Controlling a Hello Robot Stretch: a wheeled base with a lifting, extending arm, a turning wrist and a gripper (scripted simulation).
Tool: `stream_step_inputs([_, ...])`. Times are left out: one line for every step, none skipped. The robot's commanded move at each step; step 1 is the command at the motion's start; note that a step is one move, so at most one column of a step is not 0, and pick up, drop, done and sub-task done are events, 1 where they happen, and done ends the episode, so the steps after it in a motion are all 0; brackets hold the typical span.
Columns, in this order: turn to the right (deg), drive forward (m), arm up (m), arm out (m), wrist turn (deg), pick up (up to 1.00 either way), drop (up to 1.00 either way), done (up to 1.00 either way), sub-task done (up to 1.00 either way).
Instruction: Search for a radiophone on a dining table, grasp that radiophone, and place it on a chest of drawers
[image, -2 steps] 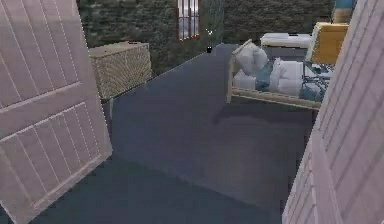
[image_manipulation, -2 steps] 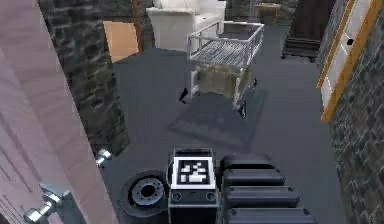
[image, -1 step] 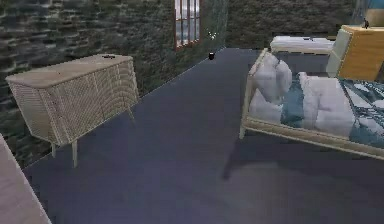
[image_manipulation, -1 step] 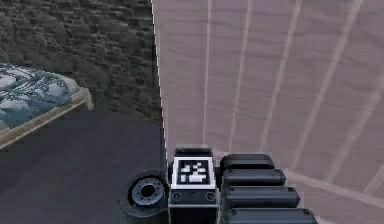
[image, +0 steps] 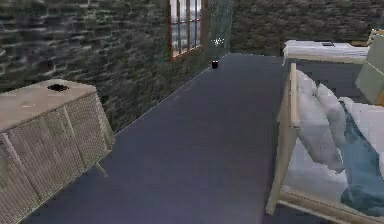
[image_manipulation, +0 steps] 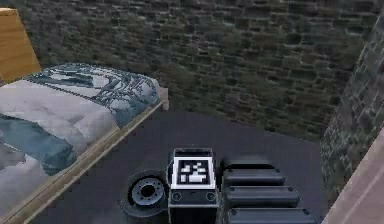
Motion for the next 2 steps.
stream_step_inputs([0.0, 1.00, 0.00, 0.00, 0.0, 0.00, 0.00, 0.00, 0.00])
stream_step_inputs([3.0, 0.00, 0.00, 0.00, 0.0, 0.00, 0.00, 0.00, 0.00])
